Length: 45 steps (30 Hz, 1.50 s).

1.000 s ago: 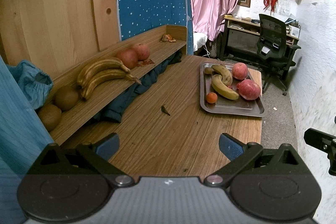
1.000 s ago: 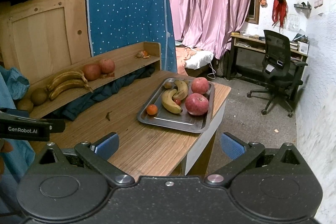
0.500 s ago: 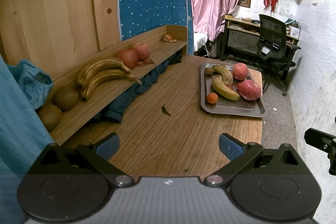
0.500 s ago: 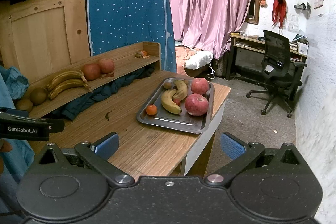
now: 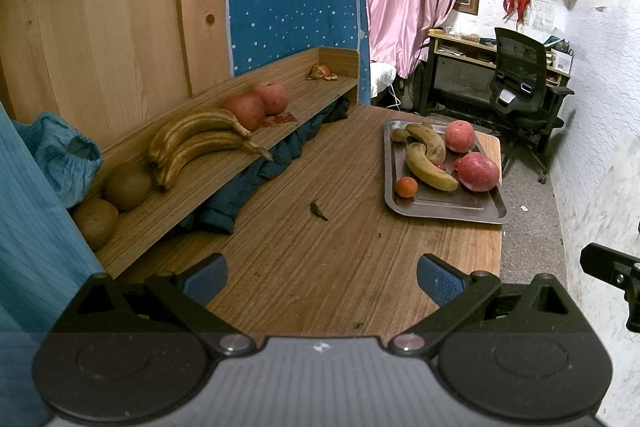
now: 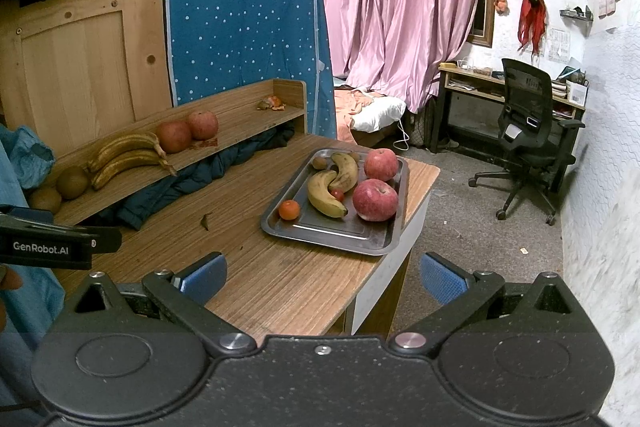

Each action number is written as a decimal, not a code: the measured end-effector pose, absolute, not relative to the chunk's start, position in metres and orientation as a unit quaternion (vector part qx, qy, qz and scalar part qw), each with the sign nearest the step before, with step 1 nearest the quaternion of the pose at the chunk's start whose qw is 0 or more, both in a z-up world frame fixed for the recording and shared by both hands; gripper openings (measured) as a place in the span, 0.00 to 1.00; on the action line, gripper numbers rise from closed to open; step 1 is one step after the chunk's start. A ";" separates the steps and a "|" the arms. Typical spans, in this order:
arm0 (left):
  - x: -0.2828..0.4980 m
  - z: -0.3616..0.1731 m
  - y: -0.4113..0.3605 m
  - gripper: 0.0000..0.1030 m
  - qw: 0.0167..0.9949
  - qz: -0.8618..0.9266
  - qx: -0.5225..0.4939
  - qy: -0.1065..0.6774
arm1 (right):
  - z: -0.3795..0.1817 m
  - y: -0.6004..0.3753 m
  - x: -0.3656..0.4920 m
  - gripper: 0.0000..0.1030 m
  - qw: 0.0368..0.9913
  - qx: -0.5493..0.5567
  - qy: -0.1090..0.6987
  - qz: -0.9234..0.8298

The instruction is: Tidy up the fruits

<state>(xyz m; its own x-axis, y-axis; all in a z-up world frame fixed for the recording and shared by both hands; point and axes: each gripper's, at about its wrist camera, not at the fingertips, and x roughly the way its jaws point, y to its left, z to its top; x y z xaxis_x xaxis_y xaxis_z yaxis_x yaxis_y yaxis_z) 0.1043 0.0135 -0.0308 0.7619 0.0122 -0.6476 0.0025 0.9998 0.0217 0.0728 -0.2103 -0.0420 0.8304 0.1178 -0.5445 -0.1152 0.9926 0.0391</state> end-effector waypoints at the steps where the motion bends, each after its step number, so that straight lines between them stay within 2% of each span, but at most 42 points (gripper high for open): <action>1: 0.104 -0.031 0.014 1.00 0.938 0.003 0.010 0.345 | -0.042 -0.210 0.073 0.99 0.957 0.002 0.285 0.061; 45: 0.109 -0.036 0.016 1.00 0.935 0.009 0.008 0.354 | -0.045 -0.212 0.076 0.99 0.955 0.003 0.289 0.061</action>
<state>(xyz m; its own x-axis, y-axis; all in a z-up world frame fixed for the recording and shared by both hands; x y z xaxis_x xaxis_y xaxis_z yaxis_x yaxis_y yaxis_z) 0.1088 0.0158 -0.0359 0.7494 0.0223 -0.6617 -0.0106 0.9997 0.0217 0.0762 -0.2125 -0.0448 0.8253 0.1175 -0.5523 -0.1139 0.9926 0.0411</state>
